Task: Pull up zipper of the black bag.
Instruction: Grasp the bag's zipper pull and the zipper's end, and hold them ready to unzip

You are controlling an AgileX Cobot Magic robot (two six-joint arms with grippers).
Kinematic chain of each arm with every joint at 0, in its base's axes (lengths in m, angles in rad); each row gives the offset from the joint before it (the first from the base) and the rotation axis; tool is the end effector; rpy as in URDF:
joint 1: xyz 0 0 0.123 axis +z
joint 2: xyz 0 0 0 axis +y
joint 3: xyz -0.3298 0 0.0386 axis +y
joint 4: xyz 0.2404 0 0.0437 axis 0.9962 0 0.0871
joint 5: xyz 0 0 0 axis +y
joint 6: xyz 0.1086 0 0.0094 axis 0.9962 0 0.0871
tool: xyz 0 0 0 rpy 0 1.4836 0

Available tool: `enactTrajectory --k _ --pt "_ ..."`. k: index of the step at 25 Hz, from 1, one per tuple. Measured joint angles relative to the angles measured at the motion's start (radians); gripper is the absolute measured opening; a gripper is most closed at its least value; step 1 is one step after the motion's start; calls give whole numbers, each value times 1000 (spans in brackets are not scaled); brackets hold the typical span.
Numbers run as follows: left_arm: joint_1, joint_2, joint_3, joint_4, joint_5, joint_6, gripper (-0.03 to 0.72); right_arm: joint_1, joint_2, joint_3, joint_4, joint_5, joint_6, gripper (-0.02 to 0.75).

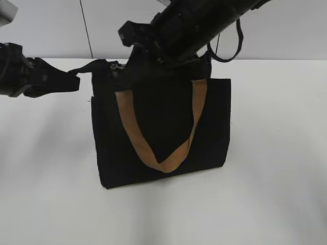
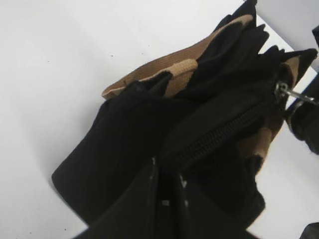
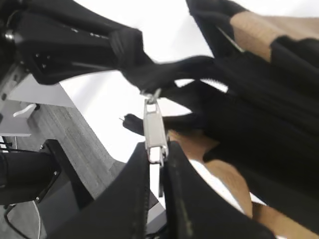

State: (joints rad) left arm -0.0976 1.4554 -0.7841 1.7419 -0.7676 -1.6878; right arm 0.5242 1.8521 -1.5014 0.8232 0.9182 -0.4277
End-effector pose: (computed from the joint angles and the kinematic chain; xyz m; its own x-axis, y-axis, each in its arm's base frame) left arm 0.2656 -0.1009 0.2857 -0.6039 0.1459 -0.7836 0.6468 0.6642 -0.3748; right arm 0.3300 0.2642 0.3135 -0.8192 -0.3313 -0.4681 -0.5657 0.6009 0.5647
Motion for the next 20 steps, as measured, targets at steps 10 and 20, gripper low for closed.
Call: enactTrajectory --k 10,20 --pt "43 -1 0 1 27 -29 22 -117 0 -2 17 110 7 8" --pt "55 -1 0 4 85 -33 22 -133 -1 -3 165 139 -98 -15"
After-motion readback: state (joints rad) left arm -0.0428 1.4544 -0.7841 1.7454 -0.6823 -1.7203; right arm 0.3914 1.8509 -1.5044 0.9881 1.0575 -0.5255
